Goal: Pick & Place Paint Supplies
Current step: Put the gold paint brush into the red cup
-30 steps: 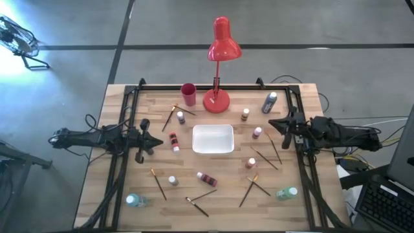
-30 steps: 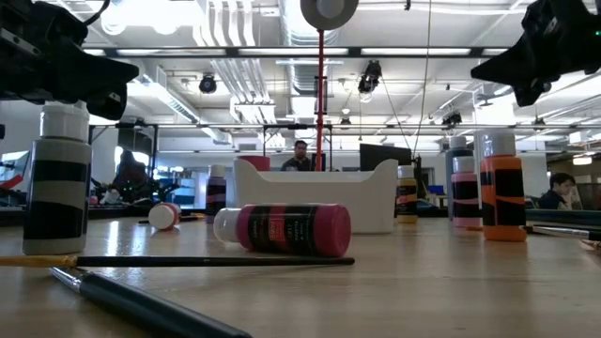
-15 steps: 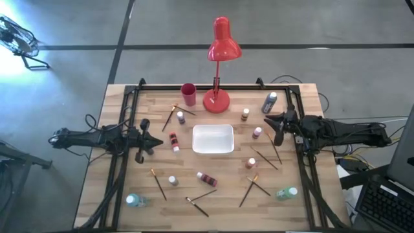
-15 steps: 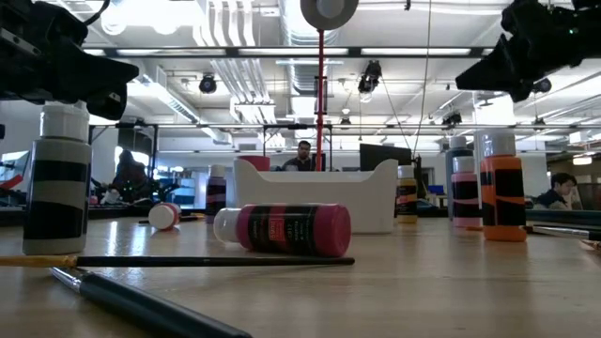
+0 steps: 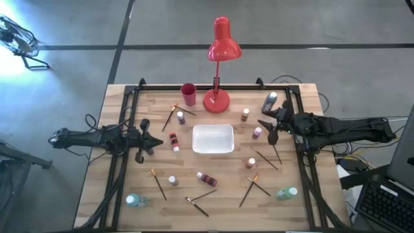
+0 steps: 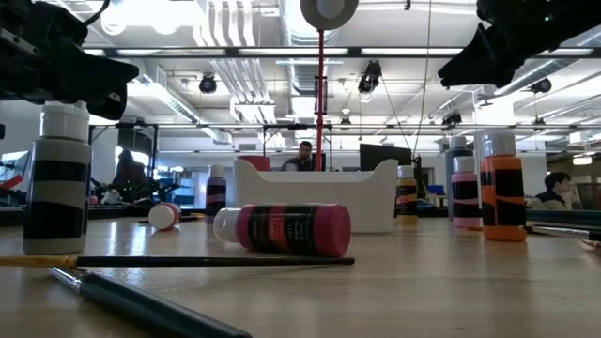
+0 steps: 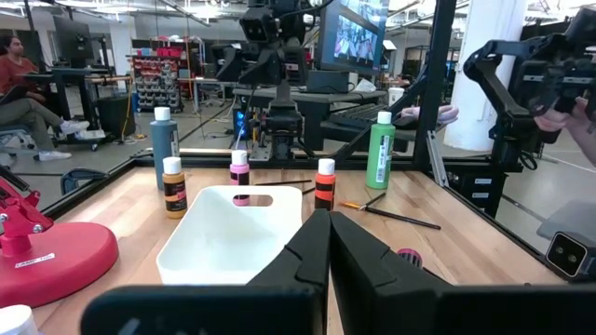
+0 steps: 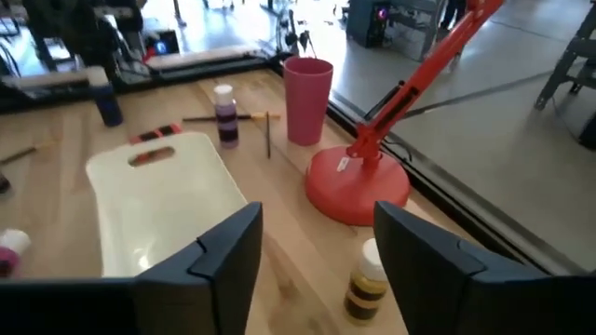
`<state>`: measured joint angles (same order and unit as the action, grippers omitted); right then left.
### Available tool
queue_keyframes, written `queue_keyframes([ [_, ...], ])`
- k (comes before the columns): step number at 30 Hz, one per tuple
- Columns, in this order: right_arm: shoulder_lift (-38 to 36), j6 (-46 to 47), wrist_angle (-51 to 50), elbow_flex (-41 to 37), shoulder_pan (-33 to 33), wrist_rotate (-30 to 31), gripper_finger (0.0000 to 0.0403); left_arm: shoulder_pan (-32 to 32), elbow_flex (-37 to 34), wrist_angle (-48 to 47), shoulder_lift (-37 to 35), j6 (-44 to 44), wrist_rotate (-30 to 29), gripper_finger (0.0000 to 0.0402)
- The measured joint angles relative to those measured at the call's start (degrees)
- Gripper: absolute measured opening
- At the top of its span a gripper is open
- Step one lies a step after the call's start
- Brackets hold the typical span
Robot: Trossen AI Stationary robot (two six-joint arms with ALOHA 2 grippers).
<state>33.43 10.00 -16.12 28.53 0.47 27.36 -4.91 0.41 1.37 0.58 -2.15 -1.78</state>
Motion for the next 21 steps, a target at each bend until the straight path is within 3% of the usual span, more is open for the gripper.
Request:
queue_keyframes([
  [8, 3.4, -0.4, -2.5, 2.6, 0.0, 10.0, 0.0212, 0.0, 0.0, 0.0, 0.0, 0.0, 0.0, 0.001],
  [15, 2.1, 9.6, -16.0, 4.2, -1.6, 13.5, 0.0198, 0.0, 0.0, 0.0, 0.0, 0.0, 0.0, 0.001],
  [21, 1.4, 10.8, -18.4, 4.2, -3.7, 13.3, 0.0184, 0.0, 0.0, 0.0, 0.0, 0.0, 0.0, 0.001],
])
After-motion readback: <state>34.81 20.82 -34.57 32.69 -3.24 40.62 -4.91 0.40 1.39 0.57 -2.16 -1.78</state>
